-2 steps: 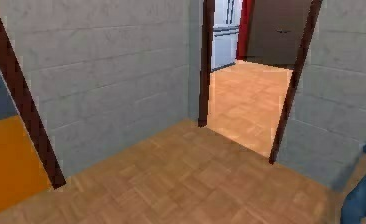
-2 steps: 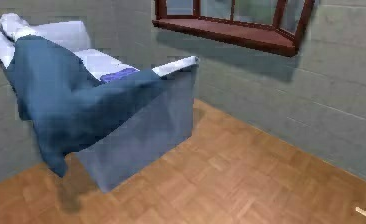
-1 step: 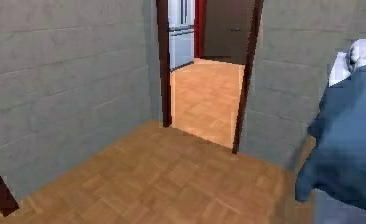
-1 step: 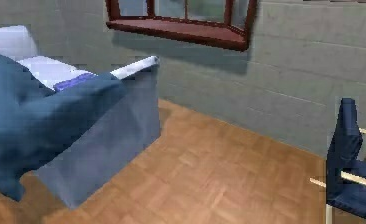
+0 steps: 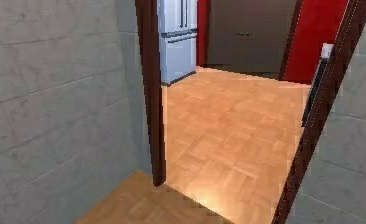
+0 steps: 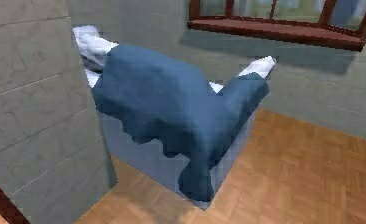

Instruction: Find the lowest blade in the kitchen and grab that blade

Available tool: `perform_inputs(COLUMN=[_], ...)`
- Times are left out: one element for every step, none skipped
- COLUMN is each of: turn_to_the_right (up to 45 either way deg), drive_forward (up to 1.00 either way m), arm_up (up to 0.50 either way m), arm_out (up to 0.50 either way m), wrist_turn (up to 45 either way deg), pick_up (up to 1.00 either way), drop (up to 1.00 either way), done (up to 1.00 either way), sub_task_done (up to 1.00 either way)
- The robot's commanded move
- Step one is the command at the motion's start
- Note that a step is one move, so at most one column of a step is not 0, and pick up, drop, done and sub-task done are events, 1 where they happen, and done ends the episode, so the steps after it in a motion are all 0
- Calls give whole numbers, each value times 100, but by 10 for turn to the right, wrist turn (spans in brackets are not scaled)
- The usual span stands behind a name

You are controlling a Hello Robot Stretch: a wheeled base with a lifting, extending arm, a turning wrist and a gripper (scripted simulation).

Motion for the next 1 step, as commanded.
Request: perform_inputs(turn_to_the_right=[0], drive_forward=[95], arm_up=[0], arm_out=[0], wrist_turn=[0], pick_up=[0], drop=[0], done=[0], sub_task_done=[0])
